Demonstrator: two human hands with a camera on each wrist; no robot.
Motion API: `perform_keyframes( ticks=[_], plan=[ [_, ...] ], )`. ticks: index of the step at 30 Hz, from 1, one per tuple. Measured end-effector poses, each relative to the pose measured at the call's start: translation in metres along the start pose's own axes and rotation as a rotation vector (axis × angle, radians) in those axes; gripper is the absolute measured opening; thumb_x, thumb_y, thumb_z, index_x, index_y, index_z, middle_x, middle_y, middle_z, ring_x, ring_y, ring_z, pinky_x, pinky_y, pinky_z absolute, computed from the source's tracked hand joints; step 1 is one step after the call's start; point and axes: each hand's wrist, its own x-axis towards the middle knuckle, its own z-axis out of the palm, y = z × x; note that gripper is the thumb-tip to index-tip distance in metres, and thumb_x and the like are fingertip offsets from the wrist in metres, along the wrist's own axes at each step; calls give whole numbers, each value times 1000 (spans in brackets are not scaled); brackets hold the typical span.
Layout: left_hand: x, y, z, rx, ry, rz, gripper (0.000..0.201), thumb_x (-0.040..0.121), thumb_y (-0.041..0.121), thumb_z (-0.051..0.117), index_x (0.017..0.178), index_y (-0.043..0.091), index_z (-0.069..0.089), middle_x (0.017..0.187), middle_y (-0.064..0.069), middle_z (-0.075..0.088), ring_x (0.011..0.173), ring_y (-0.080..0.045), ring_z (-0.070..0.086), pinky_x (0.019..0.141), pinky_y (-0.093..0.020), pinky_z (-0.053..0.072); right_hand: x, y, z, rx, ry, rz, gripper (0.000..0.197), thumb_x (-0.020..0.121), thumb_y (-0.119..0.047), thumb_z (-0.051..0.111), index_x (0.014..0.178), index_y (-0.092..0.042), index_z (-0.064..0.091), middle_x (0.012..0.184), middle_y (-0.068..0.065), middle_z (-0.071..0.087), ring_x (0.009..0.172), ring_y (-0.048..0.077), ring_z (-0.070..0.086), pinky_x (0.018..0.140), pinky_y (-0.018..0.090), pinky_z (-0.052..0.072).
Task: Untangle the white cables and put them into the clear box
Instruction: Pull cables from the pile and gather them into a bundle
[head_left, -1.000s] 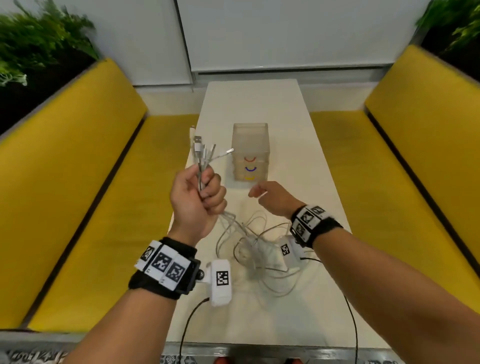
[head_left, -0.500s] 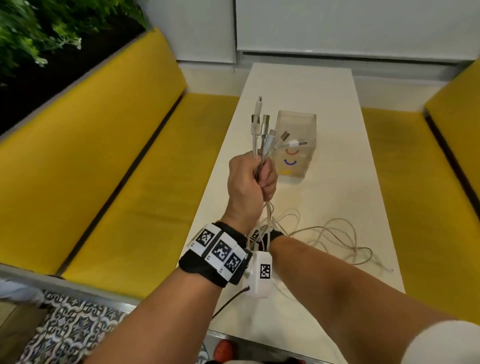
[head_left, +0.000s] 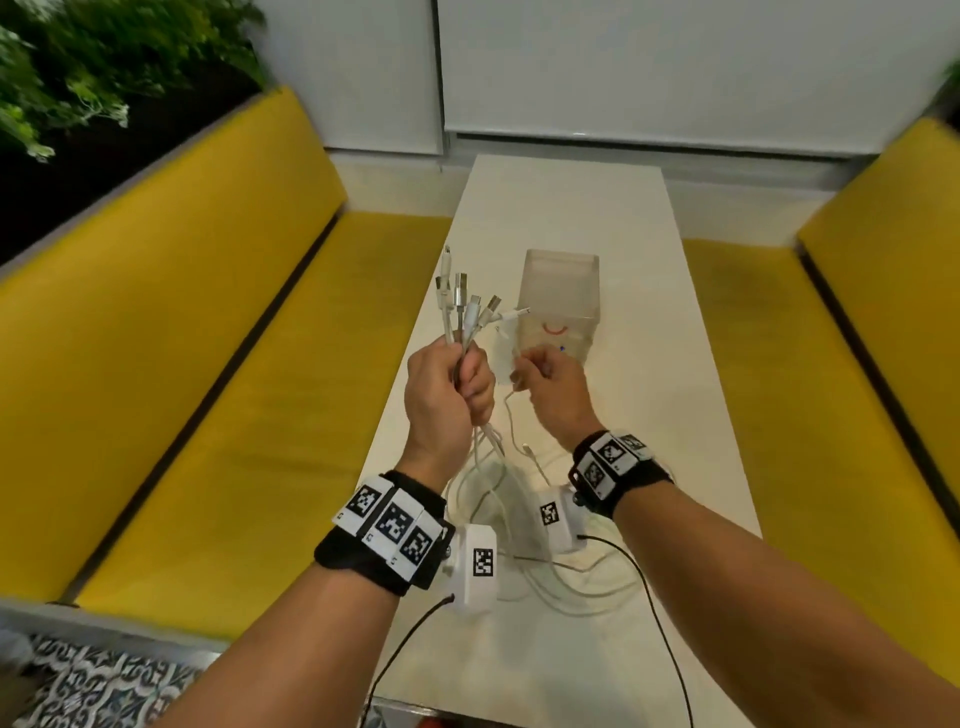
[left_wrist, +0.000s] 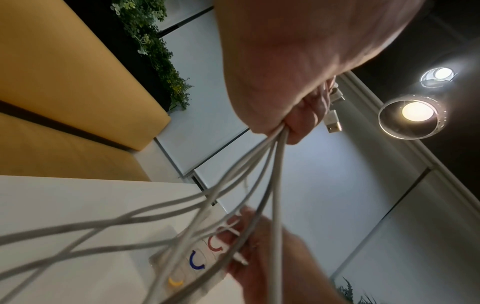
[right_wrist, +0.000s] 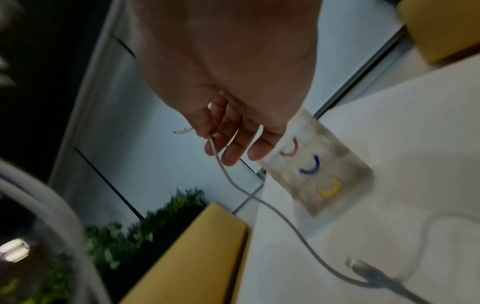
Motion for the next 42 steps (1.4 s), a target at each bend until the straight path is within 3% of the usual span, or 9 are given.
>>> perform_keyframes(
  ticks=[2, 9, 13, 16, 24, 31, 35, 38, 42],
  plan=[
    [2, -1, 6, 18, 21, -1, 24, 82, 21, 37, 59, 18, 30, 52, 3, 25, 46, -12, 17, 45, -23, 13, -6, -19, -32, 75, 52, -44, 12, 99, -8, 58, 90, -4, 64, 73, 5, 66, 62, 6, 59, 61, 18, 47],
    [3, -5, 36, 116, -33, 36, 27, 87, 25, 44, 68, 18, 26, 60, 0, 24, 51, -15, 15, 46, -27, 15, -70, -86, -91, 235, -12, -217, 6, 98, -4, 60, 92, -6, 59, 73, 13, 60, 63, 25, 57, 61, 34, 48],
    [-12, -10, 63, 174, -112, 58, 32, 95, 42, 54, 82, 14, 47, 60, 4, 44, 50, -12, 38, 46, -29, 35, -95, -87, -85, 200, -65, -195, 5, 95, -2, 61, 91, -4, 61, 73, 14, 59, 57, 22, 53, 56, 34, 45],
    [-16, -11, 81, 299, -111, 30, 31, 99, 37, 59, 99, 7, 54, 73, -8, 65, 59, -25, 64, 52, -43, 53, -102, -87, -82, 186, -13, -160, 22, 94, 4, 57, 86, -14, 65, 66, 3, 62, 52, 14, 54, 50, 28, 45],
    [-10, -3, 90, 455, 1, 161, 52, 109, 39, 33, 65, 14, 47, 54, 0, 48, 48, -11, 47, 48, -26, 41, -110, -85, -98, 123, -43, -129, 2, 92, 0, 65, 93, 2, 64, 69, 14, 64, 55, 20, 59, 55, 31, 50],
    [-4, 20, 77, 255, -8, 137, 55, 108, 46, 31, 62, 15, 38, 47, 5, 33, 37, -13, 44, 51, -39, 55, -112, -23, -118, -348, -126, -102, 17, 97, -25, 64, 90, -12, 73, 79, -4, 71, 75, 8, 62, 73, 23, 50],
    [-2, 49, 78, 111, 52, 164, 54, 106, 51, 33, 60, 22, 33, 51, 6, 27, 43, -12, 23, 44, -28, 23, -113, 24, -133, -532, -118, 41, 20, 97, -28, 62, 95, -12, 74, 94, 2, 75, 93, 20, 68, 88, 38, 54],
    [-1, 69, 81, 14, 43, 186, 53, 106, 51, 33, 60, 23, 32, 54, 3, 24, 46, -13, 17, 43, -24, 15, -112, 41, -141, -590, -103, 115, 20, 96, -30, 61, 94, -16, 74, 98, 2, 75, 93, 21, 68, 88, 39, 53],
    [-3, 72, 87, 1, 26, 194, 53, 106, 50, 33, 60, 23, 32, 55, 2, 23, 46, -13, 16, 42, -23, 16, -102, 19, -144, -442, -16, 100, 19, 96, -15, 58, 82, -16, 72, 86, 1, 74, 76, 16, 67, 64, 22, 51]
  ],
)
